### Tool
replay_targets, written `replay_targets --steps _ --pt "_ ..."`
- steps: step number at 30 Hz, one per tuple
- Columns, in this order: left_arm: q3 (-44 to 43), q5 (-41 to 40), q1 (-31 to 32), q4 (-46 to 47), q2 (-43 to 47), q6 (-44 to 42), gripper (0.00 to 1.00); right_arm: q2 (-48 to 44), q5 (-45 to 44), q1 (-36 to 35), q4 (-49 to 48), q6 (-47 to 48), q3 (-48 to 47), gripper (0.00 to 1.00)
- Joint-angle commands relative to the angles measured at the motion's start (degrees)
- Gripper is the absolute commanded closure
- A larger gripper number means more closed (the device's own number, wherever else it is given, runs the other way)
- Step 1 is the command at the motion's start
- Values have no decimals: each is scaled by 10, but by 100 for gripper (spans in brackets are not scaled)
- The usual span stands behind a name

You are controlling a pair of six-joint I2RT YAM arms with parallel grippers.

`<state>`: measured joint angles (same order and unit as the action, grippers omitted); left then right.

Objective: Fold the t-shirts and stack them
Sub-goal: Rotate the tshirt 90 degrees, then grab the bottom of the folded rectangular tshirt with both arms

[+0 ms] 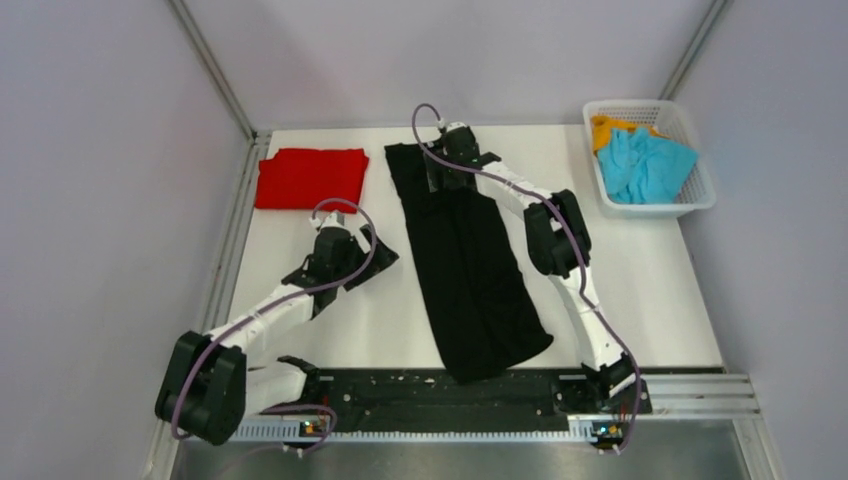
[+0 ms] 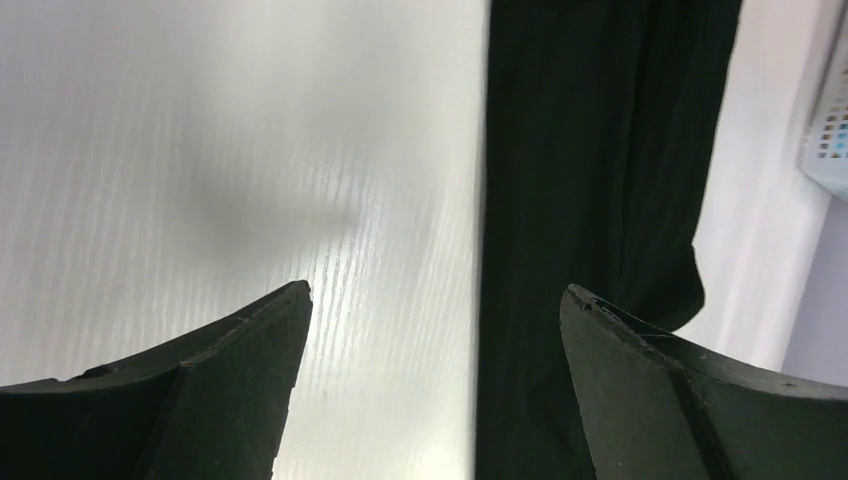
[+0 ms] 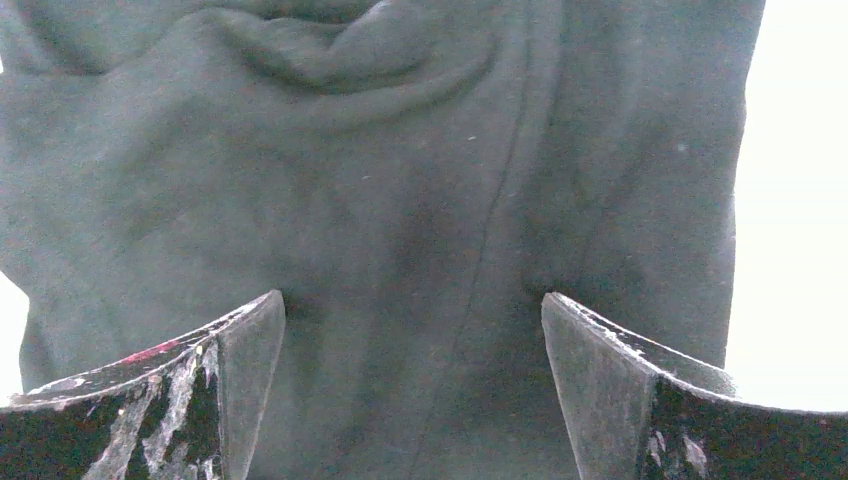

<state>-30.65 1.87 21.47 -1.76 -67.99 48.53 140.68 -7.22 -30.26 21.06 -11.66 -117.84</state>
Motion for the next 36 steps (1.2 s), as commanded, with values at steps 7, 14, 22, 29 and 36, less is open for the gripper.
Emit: replay_targets --steps 7,14,22,29,36 --pt "9 27 13 68 25 17 1 69 -118 68 121 -125 -44 3" --pt "-24 58 69 48 -28 12 1 58 -150 95 161 -188 -41 1" --pt "-63 118 188 -34 -62 -40 1 -44 -48 94 176 -112 -86 1" --pt "-28 105 288 -69 -57 -42 2 -335 -68 60 104 -96 225 1" --pt "24 84 367 -53 -24 5 15 -647 -56 53 59 -226 628 4"
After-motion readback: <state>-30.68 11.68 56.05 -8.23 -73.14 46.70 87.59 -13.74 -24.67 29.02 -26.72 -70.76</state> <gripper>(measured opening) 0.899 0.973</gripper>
